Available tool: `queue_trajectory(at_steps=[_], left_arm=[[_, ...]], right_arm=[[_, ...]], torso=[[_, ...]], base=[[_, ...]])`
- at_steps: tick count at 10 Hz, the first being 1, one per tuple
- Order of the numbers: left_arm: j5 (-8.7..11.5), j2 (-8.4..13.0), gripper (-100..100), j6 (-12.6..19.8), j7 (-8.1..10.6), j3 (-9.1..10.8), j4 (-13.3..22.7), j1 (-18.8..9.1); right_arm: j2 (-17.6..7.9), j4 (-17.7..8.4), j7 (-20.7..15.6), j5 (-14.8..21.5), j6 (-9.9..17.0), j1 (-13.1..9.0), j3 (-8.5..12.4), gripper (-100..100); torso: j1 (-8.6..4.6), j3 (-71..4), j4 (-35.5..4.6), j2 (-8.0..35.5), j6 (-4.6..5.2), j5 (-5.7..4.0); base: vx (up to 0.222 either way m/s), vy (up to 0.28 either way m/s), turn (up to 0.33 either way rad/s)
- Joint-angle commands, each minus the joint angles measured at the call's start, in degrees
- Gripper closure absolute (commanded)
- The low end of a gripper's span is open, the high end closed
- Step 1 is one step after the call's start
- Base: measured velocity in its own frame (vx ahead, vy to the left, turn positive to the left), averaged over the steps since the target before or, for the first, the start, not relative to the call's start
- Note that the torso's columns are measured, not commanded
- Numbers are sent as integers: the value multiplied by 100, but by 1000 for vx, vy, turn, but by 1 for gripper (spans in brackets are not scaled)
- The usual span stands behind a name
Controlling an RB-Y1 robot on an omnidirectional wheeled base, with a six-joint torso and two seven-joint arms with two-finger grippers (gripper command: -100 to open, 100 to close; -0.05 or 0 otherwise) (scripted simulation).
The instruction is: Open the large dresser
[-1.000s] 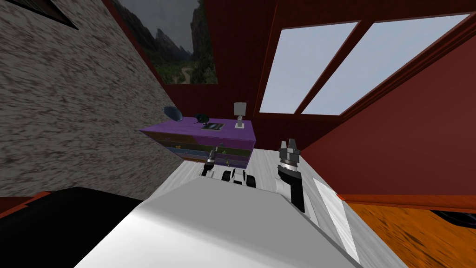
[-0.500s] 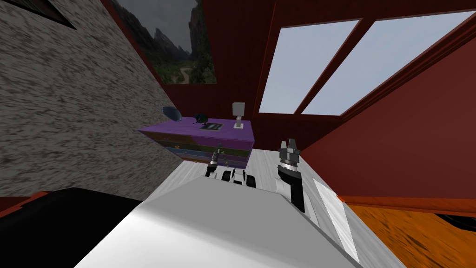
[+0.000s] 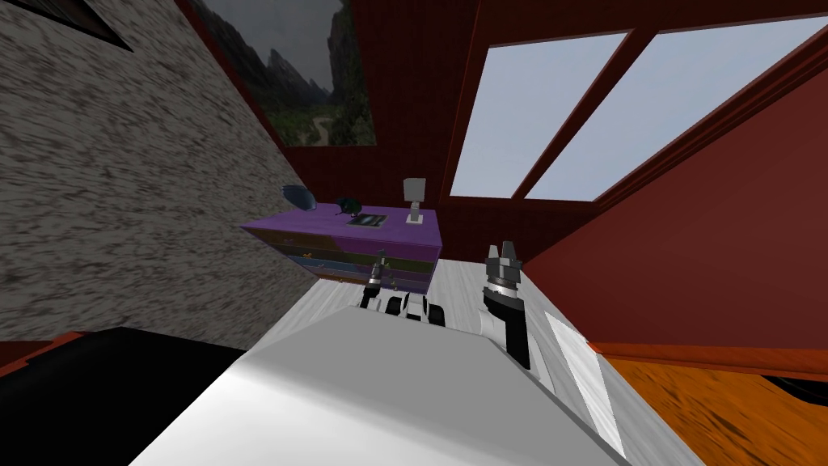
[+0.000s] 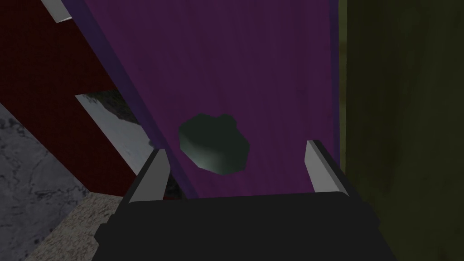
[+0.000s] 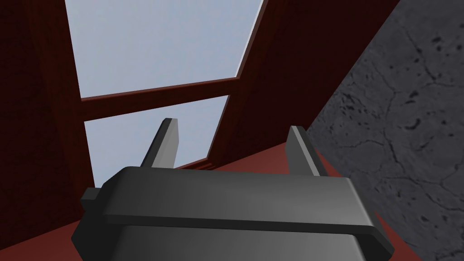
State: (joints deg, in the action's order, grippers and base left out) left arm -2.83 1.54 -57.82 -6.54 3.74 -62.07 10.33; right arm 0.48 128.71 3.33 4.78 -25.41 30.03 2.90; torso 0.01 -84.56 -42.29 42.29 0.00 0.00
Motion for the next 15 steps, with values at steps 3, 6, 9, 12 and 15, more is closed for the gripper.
queue_trajectory(at_steps=[3, 6, 9, 12, 15], left_arm=[[5, 17, 100, 76, 13, 8, -30, -33], [2, 10, 100, -68, 21, -4, 52, 61], [-4, 62, 100, 203, 75, -10, -179, -12], [1, 96, 100, 284, 98, 0, -207, -89], [7, 497, -100, 307, 102, 5, -218, -107]], right_arm=[[0, 0, 0, 0, 0, 0, 0, 0], [0, 0, 0, 0, 0, 0, 0, 0], [0, 0, 0, 0, 0, -2, -1, 0], [0, 0, 0, 0, 1, -3, -1, 0], [0, 0, 0, 0, 0, 1, 0, 0]], torso=[[0, 0, 1, 0, -1, 0], [-3, 3, -6, 8, -4, -5], [-7, 25, -13, 42, 0, -4], [3, 0, 0, 0, 0, 1], [2, -25, 12, -40, -1, 1]], base=[[0, -1, -1], [0, 7, -16], [-151, -23, 33], [-174, -11, 24], [10, -3, -2]])
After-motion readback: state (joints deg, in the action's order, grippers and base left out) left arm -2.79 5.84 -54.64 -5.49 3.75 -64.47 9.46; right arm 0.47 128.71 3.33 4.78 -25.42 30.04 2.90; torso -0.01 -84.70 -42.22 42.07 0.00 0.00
